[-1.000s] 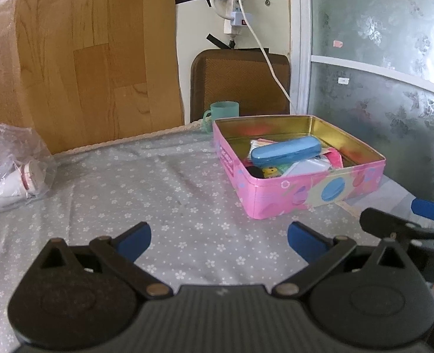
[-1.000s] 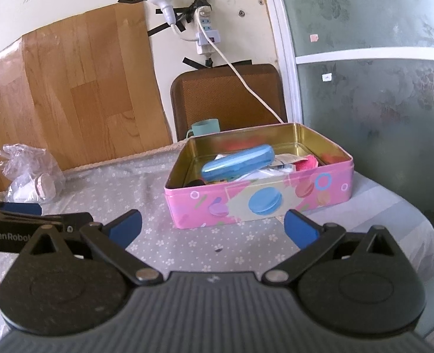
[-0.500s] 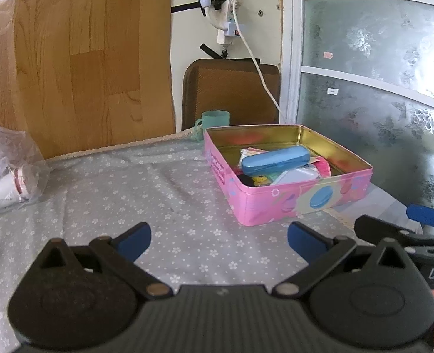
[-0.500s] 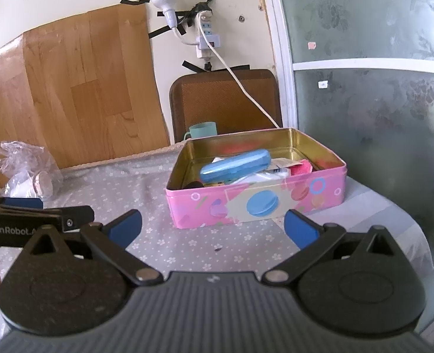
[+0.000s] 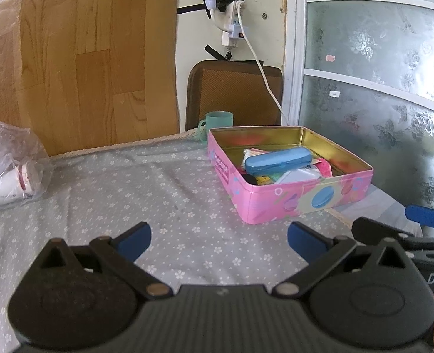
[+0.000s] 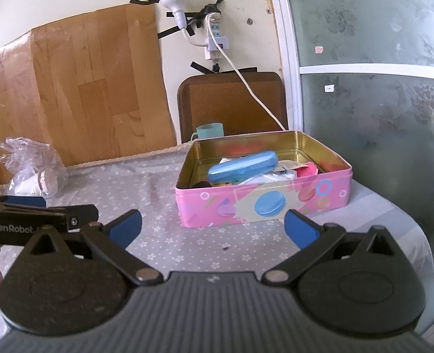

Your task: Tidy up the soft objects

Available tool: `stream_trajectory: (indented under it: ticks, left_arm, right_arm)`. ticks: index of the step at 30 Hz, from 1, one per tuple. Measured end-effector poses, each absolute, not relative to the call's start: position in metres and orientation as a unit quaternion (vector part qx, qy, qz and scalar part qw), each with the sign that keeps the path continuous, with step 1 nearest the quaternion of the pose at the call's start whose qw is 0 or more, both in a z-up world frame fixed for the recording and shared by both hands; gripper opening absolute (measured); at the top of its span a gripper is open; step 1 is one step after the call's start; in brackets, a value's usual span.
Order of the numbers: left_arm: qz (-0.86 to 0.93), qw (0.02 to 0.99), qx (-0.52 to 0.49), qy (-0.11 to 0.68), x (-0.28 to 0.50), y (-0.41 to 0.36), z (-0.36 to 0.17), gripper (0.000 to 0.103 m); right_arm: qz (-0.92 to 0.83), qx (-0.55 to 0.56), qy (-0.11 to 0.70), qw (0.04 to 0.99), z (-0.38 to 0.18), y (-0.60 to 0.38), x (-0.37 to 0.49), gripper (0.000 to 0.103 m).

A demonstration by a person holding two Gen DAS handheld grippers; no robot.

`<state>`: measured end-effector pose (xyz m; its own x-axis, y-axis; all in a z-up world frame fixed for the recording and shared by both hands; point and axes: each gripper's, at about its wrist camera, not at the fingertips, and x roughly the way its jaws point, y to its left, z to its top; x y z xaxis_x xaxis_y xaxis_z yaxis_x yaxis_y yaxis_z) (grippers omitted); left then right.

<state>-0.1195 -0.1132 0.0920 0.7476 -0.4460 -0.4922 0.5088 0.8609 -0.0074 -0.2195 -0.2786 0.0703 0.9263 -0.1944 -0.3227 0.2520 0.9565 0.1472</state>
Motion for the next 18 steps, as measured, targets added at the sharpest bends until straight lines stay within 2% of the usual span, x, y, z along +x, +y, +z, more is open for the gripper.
stream_trajectory:
  ticks: [18]
  left_arm:
    - [-0.258,0.934,0.044,0.242,-0.1224,-0.1107,0.0988,0.103]
  right_arm:
    - [-0.114,0.099,0.152,0.977,0.0705,-0.2784,-0.2234,0.103]
